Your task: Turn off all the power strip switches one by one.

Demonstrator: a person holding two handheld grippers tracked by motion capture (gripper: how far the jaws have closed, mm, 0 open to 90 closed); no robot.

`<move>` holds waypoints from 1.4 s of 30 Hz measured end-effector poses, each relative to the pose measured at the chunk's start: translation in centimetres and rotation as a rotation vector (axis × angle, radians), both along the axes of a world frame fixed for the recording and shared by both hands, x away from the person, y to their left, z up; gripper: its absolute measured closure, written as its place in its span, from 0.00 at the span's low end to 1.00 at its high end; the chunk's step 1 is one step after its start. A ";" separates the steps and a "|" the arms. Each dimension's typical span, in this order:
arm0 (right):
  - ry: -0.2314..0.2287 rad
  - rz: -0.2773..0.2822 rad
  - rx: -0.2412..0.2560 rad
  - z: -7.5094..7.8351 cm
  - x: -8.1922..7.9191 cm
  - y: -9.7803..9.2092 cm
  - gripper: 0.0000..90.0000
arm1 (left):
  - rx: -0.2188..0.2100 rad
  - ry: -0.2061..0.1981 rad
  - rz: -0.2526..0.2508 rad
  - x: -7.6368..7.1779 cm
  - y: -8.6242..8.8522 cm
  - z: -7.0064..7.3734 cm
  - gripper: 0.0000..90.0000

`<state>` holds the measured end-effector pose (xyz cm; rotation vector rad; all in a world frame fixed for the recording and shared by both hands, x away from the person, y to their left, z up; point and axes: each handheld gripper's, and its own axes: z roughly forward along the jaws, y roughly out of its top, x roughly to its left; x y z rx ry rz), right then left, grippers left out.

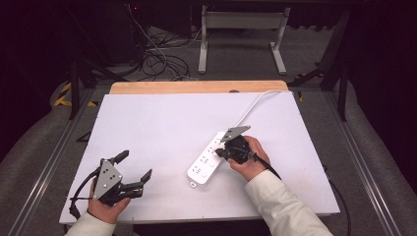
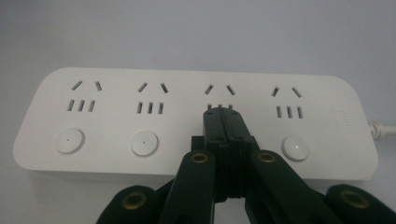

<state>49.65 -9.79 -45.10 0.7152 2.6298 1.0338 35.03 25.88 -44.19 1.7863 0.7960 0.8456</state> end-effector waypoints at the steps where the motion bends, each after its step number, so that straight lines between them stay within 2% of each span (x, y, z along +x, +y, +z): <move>1: -0.001 -0.001 0.000 0.0 0.0 0.0 1.00 | -0.001 0.002 0.000 0.0 0.0 0.0 0.12; 16: 0.003 -0.009 0.008 -0.4 0.0 -0.1 1.00 | -0.001 0.001 0.000 0.0 0.0 0.0 0.12; 25: 0.031 -0.016 0.016 -0.4 0.2 -0.1 1.00 | 0.000 0.000 0.000 0.0 -0.1 0.0 0.12; 32: 0.010 -0.022 -0.005 -0.3 0.3 0.5 1.00 | -0.004 -0.002 0.000 -0.1 0.0 0.1 0.12; 33: 0.000 -0.013 0.000 0.1 0.2 0.4 1.00 | 0.001 -0.001 -0.001 -0.1 0.1 0.1 0.12; 35: -0.029 -0.009 0.096 1.0 -0.1 0.0 1.00 | -0.002 0.000 0.000 0.0 0.1 0.0 0.12; 36: -0.047 -0.014 0.126 1.5 -0.2 -0.2 1.00 | -0.002 0.000 0.000 0.0 0.1 0.0 0.12; 39: -0.061 -0.013 0.116 2.0 -0.3 -0.2 1.00 | -0.001 -0.002 -0.003 0.0 0.0 0.0 0.12; 42: -0.056 -0.015 0.110 2.0 -0.3 -0.4 1.00 | -0.004 0.000 -0.002 0.0 0.0 0.0 0.12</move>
